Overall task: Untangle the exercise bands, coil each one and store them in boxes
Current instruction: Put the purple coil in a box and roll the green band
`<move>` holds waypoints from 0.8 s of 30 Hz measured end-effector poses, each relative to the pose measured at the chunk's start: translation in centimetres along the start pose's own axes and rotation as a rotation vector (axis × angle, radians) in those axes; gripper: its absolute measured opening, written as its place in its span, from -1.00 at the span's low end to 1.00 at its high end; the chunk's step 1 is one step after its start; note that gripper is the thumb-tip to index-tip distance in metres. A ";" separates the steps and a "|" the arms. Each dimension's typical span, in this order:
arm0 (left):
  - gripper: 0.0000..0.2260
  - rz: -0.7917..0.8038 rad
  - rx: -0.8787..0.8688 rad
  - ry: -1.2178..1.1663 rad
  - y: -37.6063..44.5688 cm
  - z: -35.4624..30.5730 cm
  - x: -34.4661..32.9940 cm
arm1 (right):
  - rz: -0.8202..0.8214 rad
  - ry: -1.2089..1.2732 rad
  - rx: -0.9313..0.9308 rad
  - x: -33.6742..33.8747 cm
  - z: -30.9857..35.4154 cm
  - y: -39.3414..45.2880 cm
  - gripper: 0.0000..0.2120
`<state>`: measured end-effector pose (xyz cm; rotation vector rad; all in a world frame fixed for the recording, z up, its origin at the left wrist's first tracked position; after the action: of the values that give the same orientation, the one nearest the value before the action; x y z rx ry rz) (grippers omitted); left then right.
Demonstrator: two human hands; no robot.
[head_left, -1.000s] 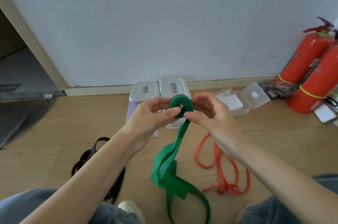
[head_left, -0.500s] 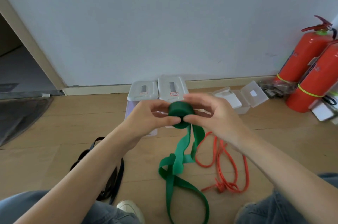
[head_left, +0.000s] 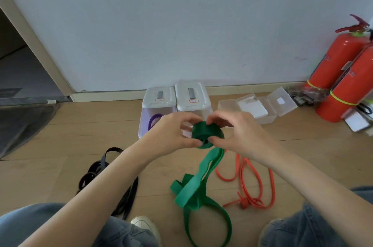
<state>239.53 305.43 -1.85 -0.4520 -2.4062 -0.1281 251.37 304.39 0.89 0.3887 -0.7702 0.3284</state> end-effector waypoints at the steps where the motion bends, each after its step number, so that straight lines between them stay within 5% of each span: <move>1: -0.65 0.009 0.004 0.018 0.0 0.0 -0.1 | 0.011 0.031 0.009 -0.2 0.1 -0.1 -0.73; 8: -0.70 -0.065 0.052 -0.479 -0.6 0.3 1.7 | -0.074 0.815 -0.127 0.5 -1.9 0.2 -0.62; 13: -0.62 -0.131 0.113 -0.943 -0.5 1.0 2.7 | -0.159 0.848 -0.140 -0.1 -2.1 0.3 -0.60; 20: -0.68 -0.126 0.105 -0.995 -0.6 0.7 0.4 | -0.192 0.759 -0.180 -0.5 -1.9 0.0 -0.61; 24: -0.65 -0.081 0.086 -0.513 -0.4 0.6 2.0 | -0.156 0.437 -0.105 1.3 -1.2 0.0 -0.72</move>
<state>237.60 305.71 -0.98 -0.3813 -2.9202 0.0660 252.99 305.14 1.09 0.2623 -0.3250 0.2137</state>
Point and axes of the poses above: each hand's wrist, its own y-axis towards the middle knuckle, its own x-axis out of the back of the hand, z = x × y, the point moved 9 cm from there along y, towards the middle knuckle, and after that the axes turned 1 degree about y, right-handed, at the moved point
